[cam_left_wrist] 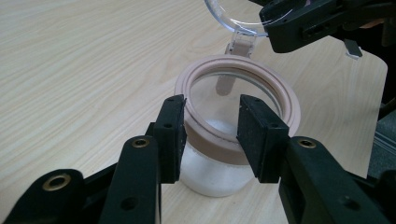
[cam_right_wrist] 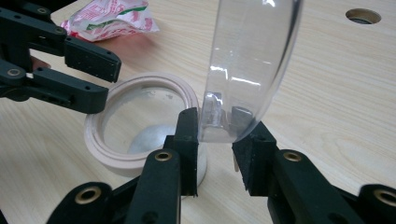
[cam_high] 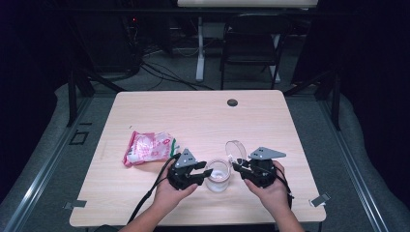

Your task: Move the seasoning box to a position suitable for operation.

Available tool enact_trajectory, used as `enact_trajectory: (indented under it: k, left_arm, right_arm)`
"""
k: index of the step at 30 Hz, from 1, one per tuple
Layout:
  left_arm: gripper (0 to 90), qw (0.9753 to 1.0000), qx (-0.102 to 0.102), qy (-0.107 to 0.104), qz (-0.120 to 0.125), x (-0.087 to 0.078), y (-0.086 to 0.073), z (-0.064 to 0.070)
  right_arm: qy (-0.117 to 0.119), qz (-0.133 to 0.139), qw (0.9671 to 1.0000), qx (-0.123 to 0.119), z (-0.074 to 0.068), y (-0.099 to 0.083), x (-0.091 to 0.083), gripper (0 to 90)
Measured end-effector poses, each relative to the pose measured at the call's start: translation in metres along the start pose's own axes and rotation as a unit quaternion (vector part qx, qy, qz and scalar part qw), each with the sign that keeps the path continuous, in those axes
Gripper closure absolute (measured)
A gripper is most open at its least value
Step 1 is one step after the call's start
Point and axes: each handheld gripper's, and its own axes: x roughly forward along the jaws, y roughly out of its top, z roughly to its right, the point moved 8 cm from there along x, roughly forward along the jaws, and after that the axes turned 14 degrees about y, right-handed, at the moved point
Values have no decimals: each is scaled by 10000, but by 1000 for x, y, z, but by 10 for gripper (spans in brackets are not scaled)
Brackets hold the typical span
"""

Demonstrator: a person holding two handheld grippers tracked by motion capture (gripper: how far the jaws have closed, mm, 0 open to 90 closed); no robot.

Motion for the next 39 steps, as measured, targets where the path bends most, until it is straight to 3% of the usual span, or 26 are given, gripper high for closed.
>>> enact_trajectory:
  k: [10, 25, 32, 39]
  left_arm:
    - [606, 9996, -147, 224, 63, -11, -1, -18]
    - [594, 9964, -434, 721, 123, -32, -14, -57]
    - [582, 9944, -614, 856, 83, -36, -19, -74]
    - [578, 9932, -661, 953, 57, -36, -23, -86]
  right_arm:
    - [147, 124, 9997, 150, 12, 8, 7, 735]
    - [488, 213, 9982, 271, 26, 21, 23, 751]
    - [590, 255, 9973, 364, 29, 22, 23, 734]
    - [591, 350, 9966, 450, 33, 22, 17, 699]
